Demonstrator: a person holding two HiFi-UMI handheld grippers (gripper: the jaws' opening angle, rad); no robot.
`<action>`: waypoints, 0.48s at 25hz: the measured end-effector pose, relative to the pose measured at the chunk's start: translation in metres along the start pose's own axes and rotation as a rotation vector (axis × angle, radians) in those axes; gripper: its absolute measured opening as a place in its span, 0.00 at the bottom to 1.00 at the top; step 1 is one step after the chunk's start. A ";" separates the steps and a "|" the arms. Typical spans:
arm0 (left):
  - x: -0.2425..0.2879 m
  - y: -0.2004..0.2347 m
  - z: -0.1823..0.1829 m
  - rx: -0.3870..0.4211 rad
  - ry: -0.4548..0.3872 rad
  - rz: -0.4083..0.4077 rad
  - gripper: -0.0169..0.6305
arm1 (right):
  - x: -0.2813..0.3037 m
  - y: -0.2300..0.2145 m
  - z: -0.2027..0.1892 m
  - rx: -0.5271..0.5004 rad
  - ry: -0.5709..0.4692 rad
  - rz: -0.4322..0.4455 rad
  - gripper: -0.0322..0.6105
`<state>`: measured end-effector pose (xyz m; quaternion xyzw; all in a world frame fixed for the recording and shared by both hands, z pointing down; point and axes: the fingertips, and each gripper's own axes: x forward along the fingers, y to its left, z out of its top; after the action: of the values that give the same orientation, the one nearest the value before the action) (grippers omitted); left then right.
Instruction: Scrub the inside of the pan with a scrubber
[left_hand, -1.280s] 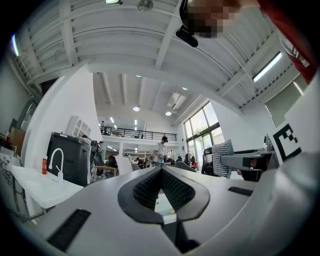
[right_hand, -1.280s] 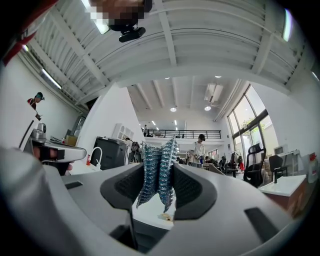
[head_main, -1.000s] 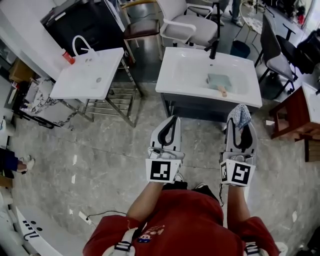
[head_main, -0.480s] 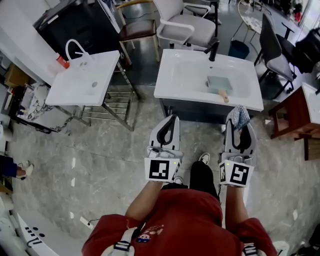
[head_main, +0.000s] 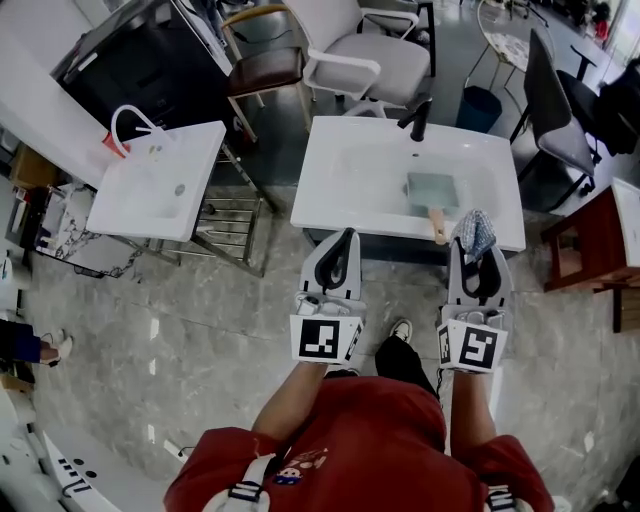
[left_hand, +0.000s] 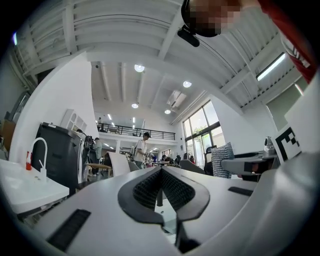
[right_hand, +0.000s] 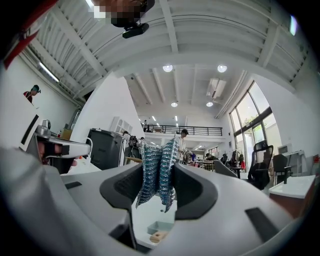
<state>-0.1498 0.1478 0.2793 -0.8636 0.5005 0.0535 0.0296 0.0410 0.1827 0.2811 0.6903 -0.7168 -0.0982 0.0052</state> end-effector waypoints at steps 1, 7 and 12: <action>0.013 -0.003 0.000 0.000 -0.009 0.000 0.05 | 0.009 -0.009 -0.002 0.000 -0.001 0.000 0.34; 0.092 -0.029 -0.004 0.008 -0.010 -0.014 0.05 | 0.058 -0.072 -0.014 0.008 0.001 -0.004 0.34; 0.153 -0.051 -0.005 0.014 -0.057 -0.009 0.05 | 0.095 -0.119 -0.035 0.021 0.010 0.007 0.34</action>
<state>-0.0300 0.0412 0.2654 -0.8638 0.4958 0.0743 0.0498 0.1592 0.0805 0.2860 0.6885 -0.7200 -0.0874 0.0020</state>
